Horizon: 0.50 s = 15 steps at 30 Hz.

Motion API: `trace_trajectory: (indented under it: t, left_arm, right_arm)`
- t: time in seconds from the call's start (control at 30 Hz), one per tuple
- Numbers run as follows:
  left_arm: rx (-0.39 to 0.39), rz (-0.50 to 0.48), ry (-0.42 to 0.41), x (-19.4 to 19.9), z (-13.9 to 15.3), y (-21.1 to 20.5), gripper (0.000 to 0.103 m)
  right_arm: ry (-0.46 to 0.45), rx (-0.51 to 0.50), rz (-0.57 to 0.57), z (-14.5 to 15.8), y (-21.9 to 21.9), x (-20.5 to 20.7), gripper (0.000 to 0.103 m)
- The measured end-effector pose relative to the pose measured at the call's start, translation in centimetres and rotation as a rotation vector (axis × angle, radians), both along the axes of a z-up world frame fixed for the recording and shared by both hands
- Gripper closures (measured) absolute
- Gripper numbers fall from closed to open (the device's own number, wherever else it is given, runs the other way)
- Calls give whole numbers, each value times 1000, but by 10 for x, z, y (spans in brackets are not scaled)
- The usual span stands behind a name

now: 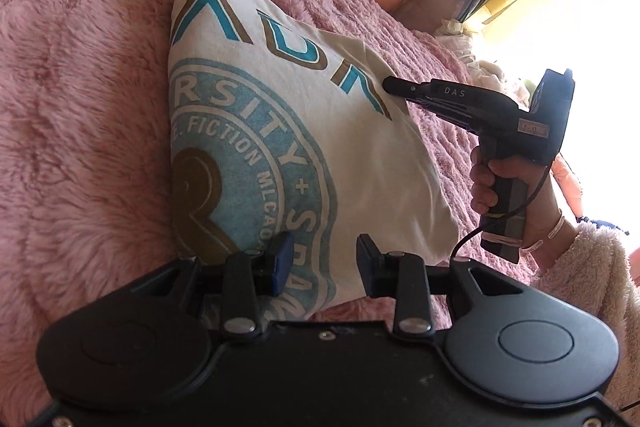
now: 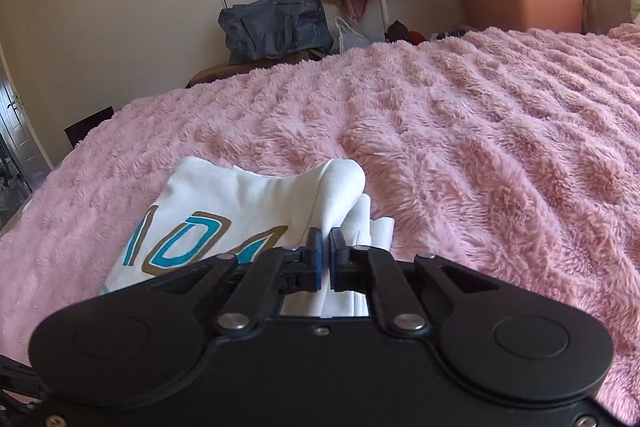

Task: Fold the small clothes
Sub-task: 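Pinch the folded edge with the right tool and release it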

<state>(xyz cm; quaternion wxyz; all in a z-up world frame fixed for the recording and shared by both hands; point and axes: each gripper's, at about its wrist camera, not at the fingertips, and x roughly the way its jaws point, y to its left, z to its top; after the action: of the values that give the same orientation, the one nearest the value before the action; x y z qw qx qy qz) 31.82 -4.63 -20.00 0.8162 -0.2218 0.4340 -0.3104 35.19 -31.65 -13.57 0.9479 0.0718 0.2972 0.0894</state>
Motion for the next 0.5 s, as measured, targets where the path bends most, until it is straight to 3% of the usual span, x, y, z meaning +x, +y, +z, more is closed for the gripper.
trace_trajectory:
  t: [0.13,0.23,0.3,0.4,0.5]
  left_arm:
    - [7,5,6,-1,-9,-3,67]
    - [8,14,12,-1,-12,-2,67]
    - [-3,23,21,-1,-11,0,67]
    - [-32,37,26,-4,0,7,68]
    - [-21,70,-29,-16,18,19,68]
  right_arm:
    - [84,-18,-9,-38,-6,14,100]
    - [82,17,-32,-50,-8,13,100]
    - [76,36,-33,-50,-10,12,99]
    - [68,85,-37,-36,-16,3,85]
    - [33,124,13,-15,-21,-22,85]
